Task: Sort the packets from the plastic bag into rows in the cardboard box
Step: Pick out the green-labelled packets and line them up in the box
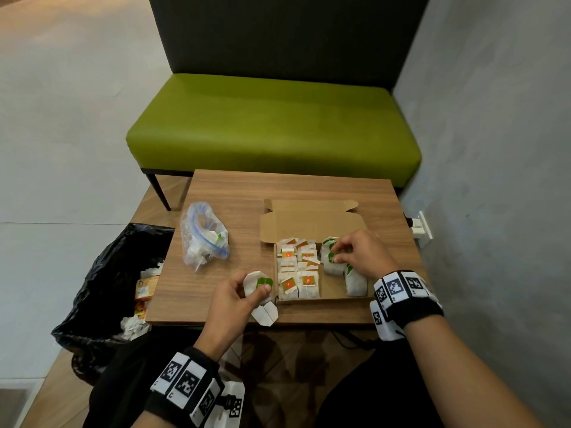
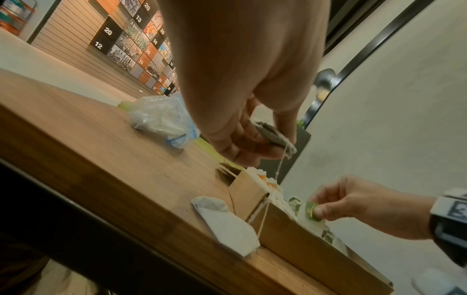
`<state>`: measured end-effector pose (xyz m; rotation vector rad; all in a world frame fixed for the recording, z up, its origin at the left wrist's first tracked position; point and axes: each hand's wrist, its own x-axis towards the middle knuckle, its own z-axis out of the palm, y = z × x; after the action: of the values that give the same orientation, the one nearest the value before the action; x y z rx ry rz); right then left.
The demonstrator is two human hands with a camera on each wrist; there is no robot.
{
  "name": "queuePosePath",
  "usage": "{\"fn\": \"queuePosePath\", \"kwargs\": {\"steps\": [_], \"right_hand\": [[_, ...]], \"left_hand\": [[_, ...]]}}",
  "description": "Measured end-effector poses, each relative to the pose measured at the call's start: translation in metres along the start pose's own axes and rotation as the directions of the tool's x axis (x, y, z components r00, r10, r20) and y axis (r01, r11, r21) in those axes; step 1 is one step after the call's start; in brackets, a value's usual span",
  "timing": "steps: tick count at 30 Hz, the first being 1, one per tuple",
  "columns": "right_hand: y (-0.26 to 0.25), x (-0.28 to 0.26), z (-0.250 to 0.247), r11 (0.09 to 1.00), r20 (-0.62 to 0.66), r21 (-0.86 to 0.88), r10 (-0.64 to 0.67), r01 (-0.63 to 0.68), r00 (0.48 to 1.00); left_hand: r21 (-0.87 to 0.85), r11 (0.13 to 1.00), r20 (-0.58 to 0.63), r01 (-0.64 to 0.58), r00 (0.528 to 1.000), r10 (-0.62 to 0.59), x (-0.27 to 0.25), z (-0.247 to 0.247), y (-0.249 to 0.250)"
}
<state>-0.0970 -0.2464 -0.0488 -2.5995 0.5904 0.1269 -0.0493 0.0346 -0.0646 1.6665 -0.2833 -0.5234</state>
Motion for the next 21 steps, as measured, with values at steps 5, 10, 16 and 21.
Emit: {"fn": "queuePosePath", "kwargs": {"steps": [5,10,16,21], "right_hand": [[0.002,0.008,0.017,0.989,-0.166,-0.148,-0.013,-0.011,0.986],[0.008,0.012,0.028,0.989,-0.242,-0.148,-0.021,-0.016,0.97],[0.015,0.008,0.033,0.996,-0.339,-0.085,-0.029,0.0,0.94],[-0.003,-0.018,0.021,0.993,-0.451,0.055,-0.072,0.108,0.889]], "left_hand": [[-0.009,1.0,0.011,0.019,1.0,-0.018,0.002,0.001,0.0],[-0.046,0.998,0.013,0.039,0.999,-0.038,0.004,0.003,-0.002],[-0.12,0.991,0.026,0.063,0.998,-0.06,0.005,0.006,-0.004],[-0.135,0.99,0.025,0.037,0.999,-0.034,0.004,0.009,-0.004]]}}
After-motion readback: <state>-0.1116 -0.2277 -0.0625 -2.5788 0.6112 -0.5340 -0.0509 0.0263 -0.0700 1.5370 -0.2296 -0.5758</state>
